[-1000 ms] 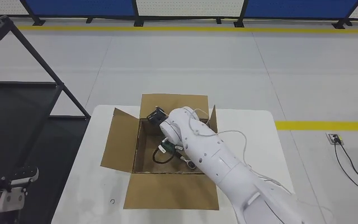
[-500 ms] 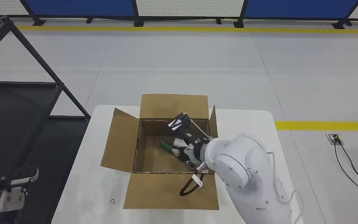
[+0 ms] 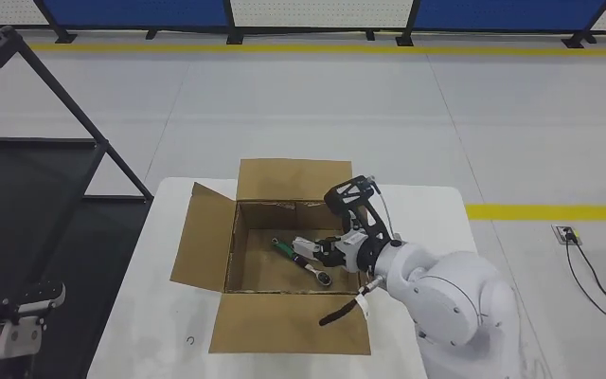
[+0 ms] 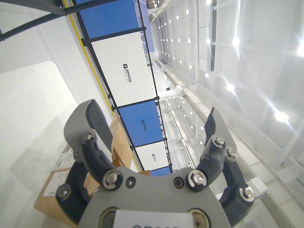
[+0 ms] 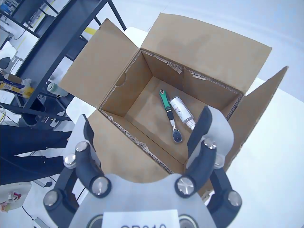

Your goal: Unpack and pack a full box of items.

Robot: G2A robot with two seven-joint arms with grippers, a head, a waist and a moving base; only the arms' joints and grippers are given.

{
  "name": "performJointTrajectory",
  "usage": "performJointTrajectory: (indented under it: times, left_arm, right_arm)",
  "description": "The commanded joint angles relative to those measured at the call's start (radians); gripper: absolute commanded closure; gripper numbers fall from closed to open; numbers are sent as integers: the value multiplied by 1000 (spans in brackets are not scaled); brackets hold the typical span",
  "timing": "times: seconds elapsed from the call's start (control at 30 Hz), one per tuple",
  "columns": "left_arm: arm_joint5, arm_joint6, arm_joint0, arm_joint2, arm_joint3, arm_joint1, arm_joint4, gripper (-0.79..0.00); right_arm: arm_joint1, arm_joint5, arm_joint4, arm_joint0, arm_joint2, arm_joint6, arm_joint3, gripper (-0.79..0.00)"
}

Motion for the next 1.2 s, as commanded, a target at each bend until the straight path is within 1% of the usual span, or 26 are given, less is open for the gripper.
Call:
performJointTrajectory:
  times: [0.0,0.07,0.13,0.27,0.37,0.43,0.53,0.63,0.67,0.73,0.8,0.9,1.03,1.17]
  left_arm:
    - [0,-5,-1,1,0,0,1,-785]
    - [2,-20,-21,3,10,2,12,-785]
    - [0,-41,-53,18,18,6,64,-785]
    - [-25,-136,-129,62,58,18,175,-785]
    - [-39,-222,-195,93,121,28,242,-785]
    - [-48,-265,-239,113,174,35,290,-785]
    - [-54,-347,-292,141,236,43,315,-785]
    - [-52,-418,-320,169,269,49,310,-785]
    - [-50,-439,-325,180,272,50,313,-785]
    - [-49,-443,-330,196,274,51,326,-785]
    - [-45,-451,-329,226,270,51,338,-785]
    - [-40,-464,-321,257,259,52,358,-785]
    - [-61,-503,-299,284,238,55,369,-785]
    - [-63,-501,-286,300,217,55,372,-785]
  right_arm:
    - [0,0,0,0,0,0,0,-785]
    - [2,-4,13,-20,11,-51,6,-785]
    - [3,5,90,-35,46,-93,-4,-785]
    - [11,16,260,-46,164,-112,-14,-785]
    - [19,26,355,-55,247,-126,-6,-785]
    - [24,32,400,-66,294,-143,1,-785]
    - [33,50,435,-79,343,-154,23,-785]
    - [41,78,449,-76,370,-158,66,-785]
    - [43,91,456,-74,376,-161,82,-785]
    - [47,125,435,-68,384,-183,110,-785]
    - [52,151,437,-54,381,-179,151,-785]
    - [57,164,458,-39,378,-163,190,-785]
    - [68,149,457,-15,353,-139,247,-785]
    - [73,128,487,13,326,-128,296,-785]
